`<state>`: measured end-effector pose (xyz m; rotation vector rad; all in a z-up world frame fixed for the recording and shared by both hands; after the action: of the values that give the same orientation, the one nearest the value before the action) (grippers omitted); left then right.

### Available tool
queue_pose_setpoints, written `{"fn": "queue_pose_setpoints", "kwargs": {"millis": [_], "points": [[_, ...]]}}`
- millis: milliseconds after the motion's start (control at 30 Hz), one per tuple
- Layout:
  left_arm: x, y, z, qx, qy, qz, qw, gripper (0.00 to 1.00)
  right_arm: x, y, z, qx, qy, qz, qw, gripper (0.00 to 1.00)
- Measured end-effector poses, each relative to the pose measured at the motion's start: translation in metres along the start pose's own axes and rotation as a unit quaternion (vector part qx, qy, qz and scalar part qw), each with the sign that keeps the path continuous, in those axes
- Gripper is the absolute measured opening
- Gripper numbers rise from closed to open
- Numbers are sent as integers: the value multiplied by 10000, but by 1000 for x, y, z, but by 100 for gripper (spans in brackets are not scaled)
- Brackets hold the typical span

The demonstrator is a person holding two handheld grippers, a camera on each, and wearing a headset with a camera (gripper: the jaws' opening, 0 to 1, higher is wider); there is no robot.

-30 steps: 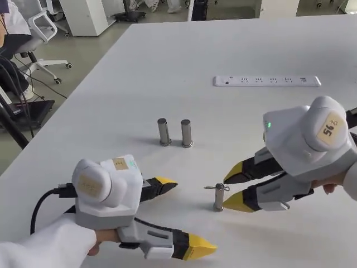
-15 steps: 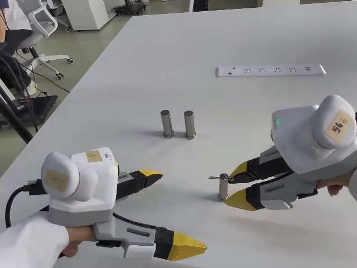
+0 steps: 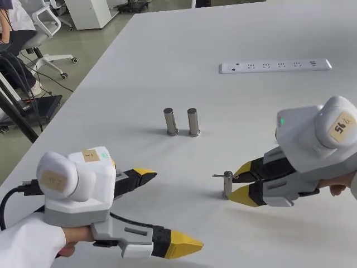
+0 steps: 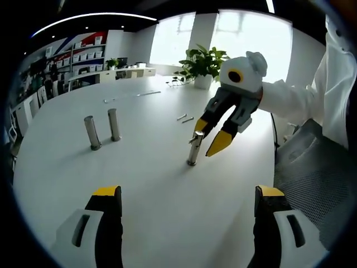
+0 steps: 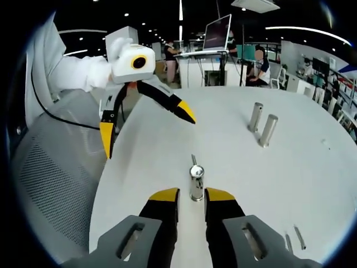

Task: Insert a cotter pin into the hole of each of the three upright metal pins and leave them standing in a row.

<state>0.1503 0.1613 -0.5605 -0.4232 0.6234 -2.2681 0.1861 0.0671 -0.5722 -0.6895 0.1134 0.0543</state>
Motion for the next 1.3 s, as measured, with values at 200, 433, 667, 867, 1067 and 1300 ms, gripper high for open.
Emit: {"fn": "queue_pose_setpoints", "kwargs": {"millis": [200,433,667,867,1067,1300], "points": [[-1,-4,3,32,-13,59,10000,99,2,4,-1,100,127,-20,9999,11],[0,-7,2,62,-63,97,9999,97,5,7,-3,111,150,-70,9998,5],[3,-13,6,134,-94,157,9997,97,8,8,-4,173,206,-73,9996,5],[3,-15,7,161,-91,195,9996,97,10,11,-4,212,218,-62,9995,5],[2,-16,5,136,-144,208,9996,96,11,16,-4,239,226,-67,9994,5],[0,-16,4,179,-195,234,9994,95,10,19,-1,356,107,-103,9993,5]]}}
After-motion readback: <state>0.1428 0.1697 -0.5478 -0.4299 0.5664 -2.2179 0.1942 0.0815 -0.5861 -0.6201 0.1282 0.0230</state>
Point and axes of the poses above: the centre of the closed fingertips' face, and the gripper's own axes: y roughly forward along the fingers, x roughly to its right, z roughly out of its top, the point moved 2 cm from there along -y, roughly backward along the fingers, and after that the axes turned 8 degrees about z, right-handed, at the moved point
